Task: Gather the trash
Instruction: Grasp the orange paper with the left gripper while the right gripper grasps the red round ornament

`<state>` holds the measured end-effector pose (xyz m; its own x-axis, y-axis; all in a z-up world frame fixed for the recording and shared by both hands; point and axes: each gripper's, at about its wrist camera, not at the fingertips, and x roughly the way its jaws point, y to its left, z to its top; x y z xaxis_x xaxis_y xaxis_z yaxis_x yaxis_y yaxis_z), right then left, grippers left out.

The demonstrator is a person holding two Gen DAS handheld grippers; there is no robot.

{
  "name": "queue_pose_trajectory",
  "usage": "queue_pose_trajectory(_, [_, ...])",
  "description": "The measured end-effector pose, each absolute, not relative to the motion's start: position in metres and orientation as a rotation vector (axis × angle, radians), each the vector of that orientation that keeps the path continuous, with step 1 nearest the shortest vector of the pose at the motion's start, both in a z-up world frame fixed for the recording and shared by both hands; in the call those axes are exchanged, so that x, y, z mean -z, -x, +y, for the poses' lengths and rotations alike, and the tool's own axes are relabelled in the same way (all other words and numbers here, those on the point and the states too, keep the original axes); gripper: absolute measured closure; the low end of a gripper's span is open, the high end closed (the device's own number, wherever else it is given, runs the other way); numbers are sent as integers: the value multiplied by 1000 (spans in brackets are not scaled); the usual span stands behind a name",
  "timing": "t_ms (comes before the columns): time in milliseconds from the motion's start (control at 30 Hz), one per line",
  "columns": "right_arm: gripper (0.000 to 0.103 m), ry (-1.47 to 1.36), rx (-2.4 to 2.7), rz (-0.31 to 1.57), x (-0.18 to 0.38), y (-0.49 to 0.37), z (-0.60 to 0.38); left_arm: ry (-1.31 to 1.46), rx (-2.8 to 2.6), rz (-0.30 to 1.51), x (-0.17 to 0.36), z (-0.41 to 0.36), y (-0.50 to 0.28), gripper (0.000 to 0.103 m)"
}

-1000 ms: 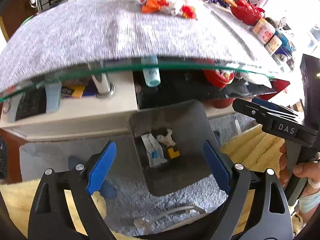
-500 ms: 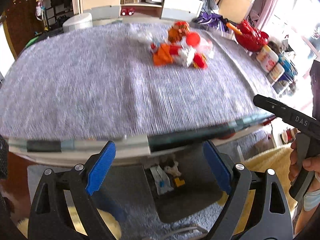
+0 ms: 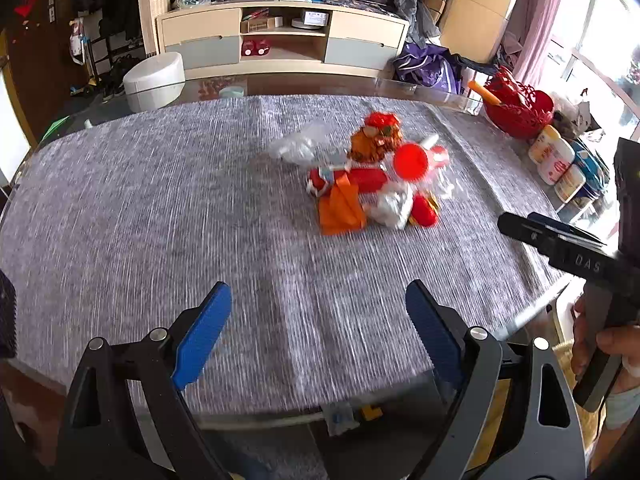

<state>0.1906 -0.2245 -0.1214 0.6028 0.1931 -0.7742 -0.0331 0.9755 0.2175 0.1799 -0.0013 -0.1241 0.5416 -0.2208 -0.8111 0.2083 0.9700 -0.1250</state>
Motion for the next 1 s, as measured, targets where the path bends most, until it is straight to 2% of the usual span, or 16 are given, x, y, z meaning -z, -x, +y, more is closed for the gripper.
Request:
queue_pose_trajectory(133, [18, -186, -175, 906, 122, -198, -221, 10, 253, 963, 126, -5, -199, 24])
queue_pose_trajectory(200, [38, -186, -211, 903, 124, -201, -216, 8, 256, 966, 128, -6, -208, 28])
queue_pose_trajectory(267, [48, -187, -253, 930, 131, -206, -208, 3, 257, 970, 130, -7, -214, 29])
queue_pose_trajectory(300, [57, -181, -272, 944, 135, -208, -203, 1, 257, 972, 131, -7, -218, 30])
queue_pose_trajectory(333, [60, -176, -285, 952, 137, -209, -199, 1, 257, 973, 133, -8, -219, 29])
queue_pose_trajectory(467, [61, -158, -319, 975, 148, -216, -185, 2, 258, 980, 136, -8, -229, 30])
queue_pose_trajectory(533, [61, -162, -320, 981, 152, -221, -183, 3, 260, 983, 139, -8, -234, 33])
queue_pose_trajectory(600, [61, -172, -321, 981, 155, -226, -184, 9, 266, 991, 142, -9, -240, 42])
queue_pose_trajectory(933, [61, -168, -367, 979, 160, -240, -178, 43, 314, 1034, 162, -23, -271, 47])
queue_pose_trajectory(1000, [61, -158, -375, 992, 163, -242, -175, 38, 326, 1044, 166, -28, -276, 51])
